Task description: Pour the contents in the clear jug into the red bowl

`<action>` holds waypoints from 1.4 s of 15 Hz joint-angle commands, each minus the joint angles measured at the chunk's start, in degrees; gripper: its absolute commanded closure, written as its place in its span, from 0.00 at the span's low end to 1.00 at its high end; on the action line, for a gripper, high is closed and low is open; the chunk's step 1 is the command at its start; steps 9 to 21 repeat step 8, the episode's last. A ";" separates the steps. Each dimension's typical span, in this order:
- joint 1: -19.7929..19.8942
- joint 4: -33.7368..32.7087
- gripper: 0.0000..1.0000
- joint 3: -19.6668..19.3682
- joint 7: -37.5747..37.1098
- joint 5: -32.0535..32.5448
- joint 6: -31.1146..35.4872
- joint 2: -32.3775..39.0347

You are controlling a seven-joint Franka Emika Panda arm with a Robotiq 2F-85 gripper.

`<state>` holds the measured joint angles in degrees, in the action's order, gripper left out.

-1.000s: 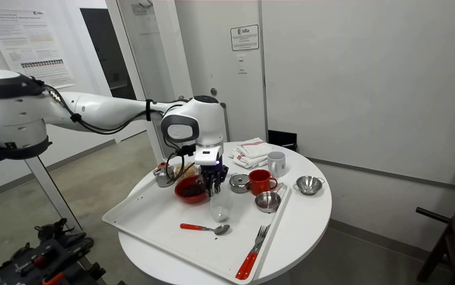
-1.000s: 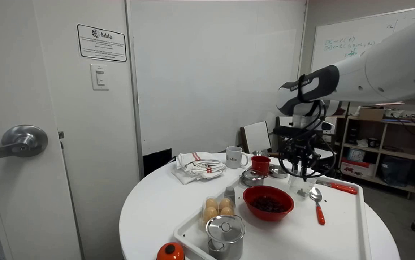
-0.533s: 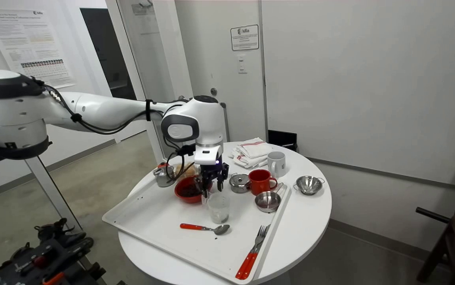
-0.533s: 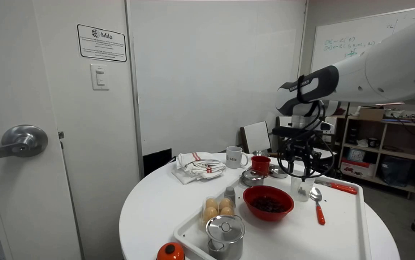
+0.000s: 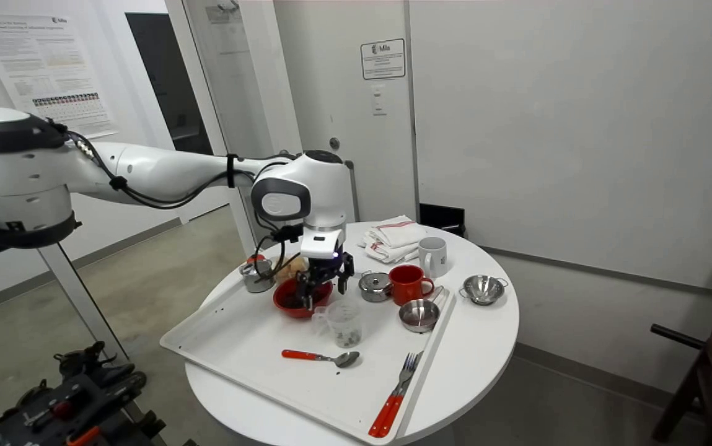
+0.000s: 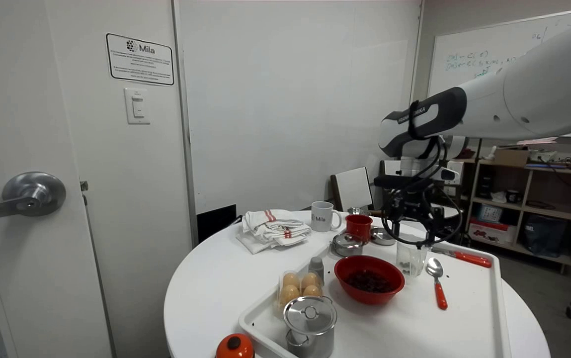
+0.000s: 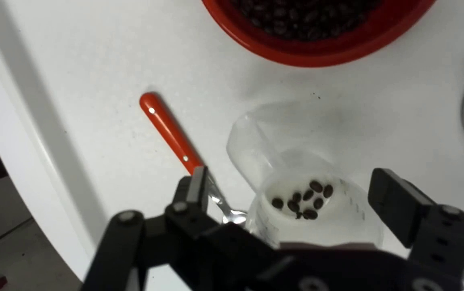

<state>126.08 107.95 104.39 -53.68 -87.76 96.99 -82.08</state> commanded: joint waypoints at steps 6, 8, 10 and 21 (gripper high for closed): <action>0.12 0.11 0.00 -0.20 0.91 0.00 -2.86 0.80; 0.12 0.11 0.00 -0.20 0.91 0.00 -2.86 0.78; 0.12 0.11 0.00 -0.20 0.91 0.00 -2.86 0.78; 0.12 0.11 0.00 -0.20 0.91 0.00 -2.86 0.78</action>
